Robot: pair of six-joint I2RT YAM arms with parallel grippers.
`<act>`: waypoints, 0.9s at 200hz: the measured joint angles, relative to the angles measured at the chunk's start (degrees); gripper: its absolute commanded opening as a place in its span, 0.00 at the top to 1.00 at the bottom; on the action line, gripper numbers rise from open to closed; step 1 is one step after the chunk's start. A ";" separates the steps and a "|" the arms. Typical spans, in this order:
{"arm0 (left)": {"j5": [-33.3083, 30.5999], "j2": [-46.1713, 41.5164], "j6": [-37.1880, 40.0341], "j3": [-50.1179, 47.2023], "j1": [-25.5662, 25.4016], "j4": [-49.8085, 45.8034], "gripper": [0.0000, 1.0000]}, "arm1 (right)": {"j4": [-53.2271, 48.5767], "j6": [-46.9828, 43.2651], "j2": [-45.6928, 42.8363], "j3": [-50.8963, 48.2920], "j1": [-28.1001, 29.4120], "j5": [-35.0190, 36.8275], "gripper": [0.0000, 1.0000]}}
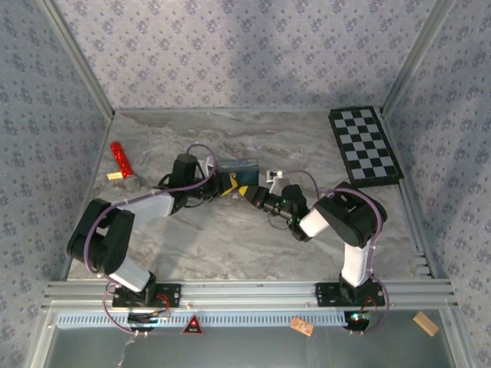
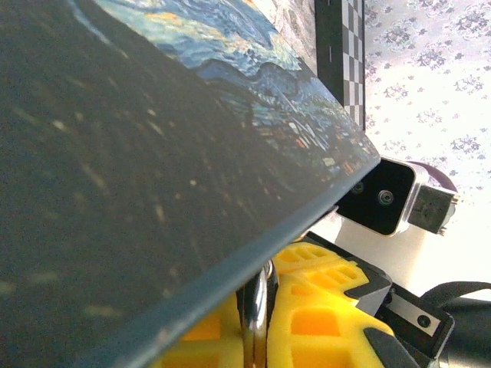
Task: Unlock the padlock with the key
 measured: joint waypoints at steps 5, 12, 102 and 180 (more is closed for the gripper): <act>0.04 0.11 -0.02 -0.11 0.02 0.42 1.00 | -0.04 -0.39 0.00 -0.02 0.09 0.28 1.00; 0.24 0.28 -0.04 -0.24 0.09 0.83 1.00 | -0.07 -0.87 0.00 -0.09 0.22 0.66 1.00; 1.14 0.68 -1.29 -0.48 0.35 1.95 1.00 | -5.33 -8.24 -3.56 -0.57 2.25 6.01 1.00; 1.49 0.68 -1.70 -1.33 0.35 2.51 1.00 | -9.38 -12.09 -5.53 -0.57 3.85 9.07 1.00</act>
